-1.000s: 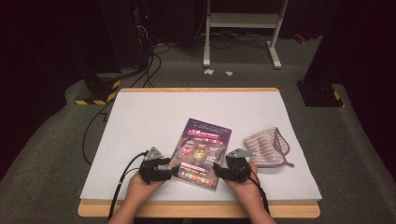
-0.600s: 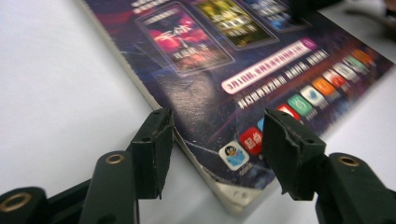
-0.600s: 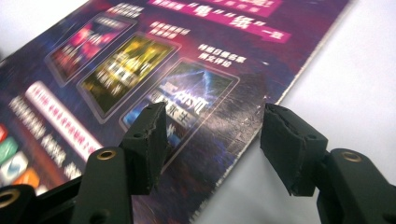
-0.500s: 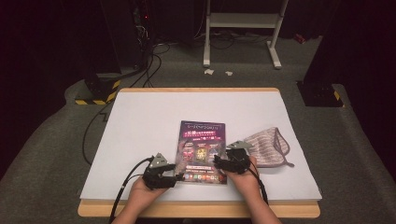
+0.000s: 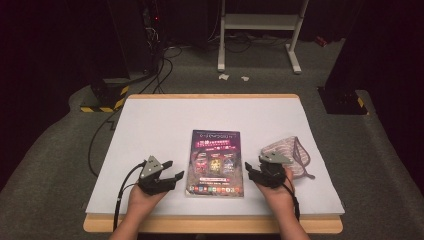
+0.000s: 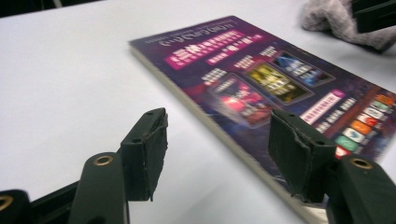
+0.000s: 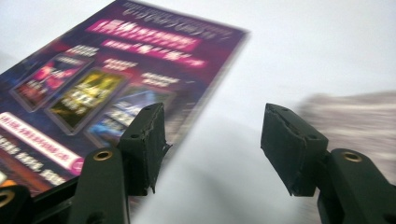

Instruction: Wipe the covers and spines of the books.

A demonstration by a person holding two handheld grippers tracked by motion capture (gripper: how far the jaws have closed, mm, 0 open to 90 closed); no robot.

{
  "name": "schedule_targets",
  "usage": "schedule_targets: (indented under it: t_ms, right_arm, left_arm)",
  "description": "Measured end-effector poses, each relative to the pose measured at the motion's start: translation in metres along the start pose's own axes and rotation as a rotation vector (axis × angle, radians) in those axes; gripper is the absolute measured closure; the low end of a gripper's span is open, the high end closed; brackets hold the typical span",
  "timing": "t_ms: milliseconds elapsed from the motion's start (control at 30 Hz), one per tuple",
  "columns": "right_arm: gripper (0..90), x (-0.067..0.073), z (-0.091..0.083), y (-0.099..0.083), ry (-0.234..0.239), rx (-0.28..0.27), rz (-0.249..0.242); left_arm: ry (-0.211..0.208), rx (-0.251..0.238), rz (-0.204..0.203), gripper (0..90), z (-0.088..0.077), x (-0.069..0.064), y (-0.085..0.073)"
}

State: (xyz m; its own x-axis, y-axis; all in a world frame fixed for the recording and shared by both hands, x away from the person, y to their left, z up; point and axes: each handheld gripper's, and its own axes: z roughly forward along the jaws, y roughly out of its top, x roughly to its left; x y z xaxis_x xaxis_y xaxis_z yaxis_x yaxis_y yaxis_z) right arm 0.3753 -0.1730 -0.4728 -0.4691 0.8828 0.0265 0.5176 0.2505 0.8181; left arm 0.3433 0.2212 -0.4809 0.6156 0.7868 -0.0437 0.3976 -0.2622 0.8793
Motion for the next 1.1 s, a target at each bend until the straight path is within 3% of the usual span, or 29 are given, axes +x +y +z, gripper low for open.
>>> schedule_targets:
  t_ms: [133, 233, 300, 533, 567, 667, 800, 933, 1100]
  right_arm:
    - [39.4, -0.023, -0.014, 0.000, -0.058, -0.023, 0.021]
    - [39.0, -0.038, -0.020, -0.002, -0.097, -0.034, 0.038]
    - [38.6, -0.049, -0.022, -0.004, -0.118, -0.031, 0.058]
    - [35.4, -0.074, -0.023, -0.009, -0.202, 0.008, 0.079]
    - [35.0, -0.076, -0.023, -0.010, -0.212, 0.014, 0.075]
    - [33.4, -0.082, -0.020, -0.011, -0.233, 0.036, 0.082]
    - [32.3, -0.083, -0.011, -0.009, -0.218, 0.058, 0.077]
    - [32.0, -0.084, 0.007, -0.012, -0.232, 0.157, 0.079]
    - [37.1, -0.084, 0.012, -0.015, -0.241, 0.171, 0.072]
  left_arm:
    - [0.051, -0.004, -0.003, 38.3, -0.005, 0.015, -0.007]
    - [0.071, -0.045, -0.044, 40.9, -0.011, 0.021, -0.014]
    - [0.088, -0.046, -0.059, 40.3, -0.013, 0.026, -0.019]
    - [0.154, -0.074, -0.021, 35.8, -0.023, 0.031, -0.023]
    - [0.153, -0.071, -0.027, 35.2, -0.023, 0.033, -0.023]
    - [0.090, -0.085, -0.106, 34.8, -0.026, 0.037, -0.023]
    - [0.089, -0.106, -0.111, 32.1, -0.026, 0.037, -0.022]
    - [0.088, -0.086, -0.116, 29.9, -0.024, 0.038, -0.021]
    - [0.098, -0.065, -0.102, 27.1, -0.024, 0.039, -0.021]
